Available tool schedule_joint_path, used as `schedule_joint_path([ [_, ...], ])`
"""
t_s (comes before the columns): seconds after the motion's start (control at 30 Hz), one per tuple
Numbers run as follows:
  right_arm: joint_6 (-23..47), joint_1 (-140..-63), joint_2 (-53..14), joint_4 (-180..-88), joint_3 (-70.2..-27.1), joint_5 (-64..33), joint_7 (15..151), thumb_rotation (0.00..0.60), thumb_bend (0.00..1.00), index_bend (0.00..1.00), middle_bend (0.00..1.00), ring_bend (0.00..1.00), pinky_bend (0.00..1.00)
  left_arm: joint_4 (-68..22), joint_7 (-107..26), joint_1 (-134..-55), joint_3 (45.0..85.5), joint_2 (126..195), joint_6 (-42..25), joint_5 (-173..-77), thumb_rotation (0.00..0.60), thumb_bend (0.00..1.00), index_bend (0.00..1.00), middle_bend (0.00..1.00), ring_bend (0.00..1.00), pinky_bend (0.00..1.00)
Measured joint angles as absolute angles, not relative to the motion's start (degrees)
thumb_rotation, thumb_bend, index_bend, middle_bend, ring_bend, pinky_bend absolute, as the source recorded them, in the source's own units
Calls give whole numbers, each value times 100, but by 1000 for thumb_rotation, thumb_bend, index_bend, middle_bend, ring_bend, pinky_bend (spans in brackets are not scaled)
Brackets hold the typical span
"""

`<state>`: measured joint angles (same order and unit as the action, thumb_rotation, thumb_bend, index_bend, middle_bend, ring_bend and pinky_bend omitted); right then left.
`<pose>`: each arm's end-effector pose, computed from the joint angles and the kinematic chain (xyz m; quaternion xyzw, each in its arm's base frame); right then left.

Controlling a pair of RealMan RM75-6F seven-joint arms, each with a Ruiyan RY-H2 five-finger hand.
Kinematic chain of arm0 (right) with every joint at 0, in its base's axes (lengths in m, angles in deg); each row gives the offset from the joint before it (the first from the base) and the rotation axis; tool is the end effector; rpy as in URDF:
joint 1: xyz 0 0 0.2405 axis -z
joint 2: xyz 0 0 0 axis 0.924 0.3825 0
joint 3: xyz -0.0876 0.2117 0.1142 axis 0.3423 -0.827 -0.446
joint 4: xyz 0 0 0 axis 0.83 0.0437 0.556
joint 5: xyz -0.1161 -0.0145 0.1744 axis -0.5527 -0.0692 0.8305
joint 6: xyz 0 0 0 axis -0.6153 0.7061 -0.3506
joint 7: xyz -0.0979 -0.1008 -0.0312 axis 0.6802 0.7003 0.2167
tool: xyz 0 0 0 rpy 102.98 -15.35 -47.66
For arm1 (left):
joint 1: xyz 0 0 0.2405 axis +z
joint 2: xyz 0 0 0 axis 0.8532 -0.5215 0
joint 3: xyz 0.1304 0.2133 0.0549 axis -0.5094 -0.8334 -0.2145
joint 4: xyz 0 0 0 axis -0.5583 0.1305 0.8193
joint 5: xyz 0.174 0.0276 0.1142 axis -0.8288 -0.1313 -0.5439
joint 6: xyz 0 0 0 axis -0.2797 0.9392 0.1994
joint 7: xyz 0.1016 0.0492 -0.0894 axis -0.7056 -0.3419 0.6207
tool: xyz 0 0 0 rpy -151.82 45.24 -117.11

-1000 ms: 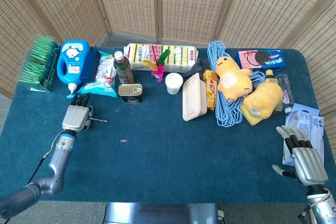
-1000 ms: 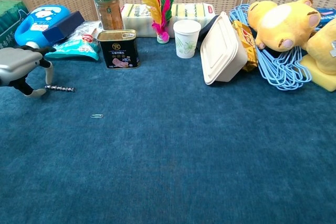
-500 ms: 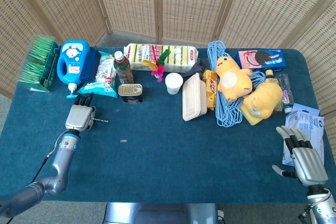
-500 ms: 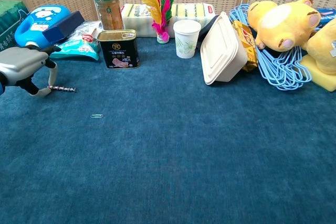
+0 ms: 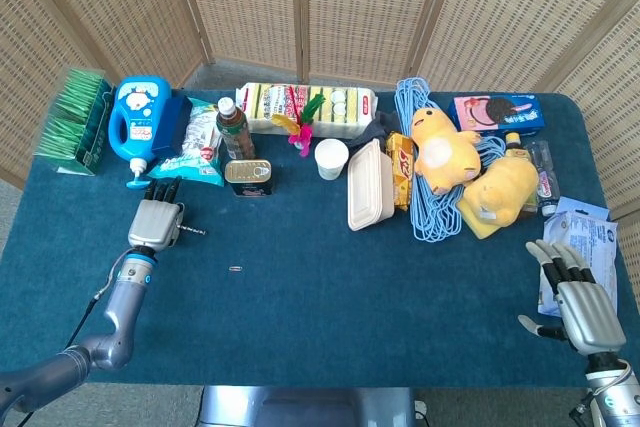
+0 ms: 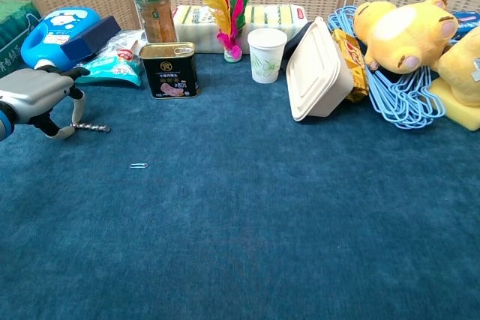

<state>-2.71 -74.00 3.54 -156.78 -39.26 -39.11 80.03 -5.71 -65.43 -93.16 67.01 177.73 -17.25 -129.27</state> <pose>-0.3032 -0.1798 0.1542 0.6127 -0.4454 0.3779 0.5324 -0.2659 0.3575 -0.0268 -0.7191 -0.3179 -0.2371 0.5706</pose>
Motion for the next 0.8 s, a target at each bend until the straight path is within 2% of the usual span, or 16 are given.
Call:
schedule_joint_path([
  [0.4, -274, -7400, 361, -15683, -3918, -3927, 7988, 600, 0, 0, 0, 0, 0, -862, -6505, -9271, 6648, 17544, -1566, -13050, 600, 660, 563, 0, 108, 0],
  [0.8, -313, -7388, 388, -15700, -3913, -3963, 7936, 600, 0, 0, 0, 0, 0, -1404, -6645, -9190, 6416, 16938, -1107, -13620, 600, 662, 562, 0, 109, 7],
])
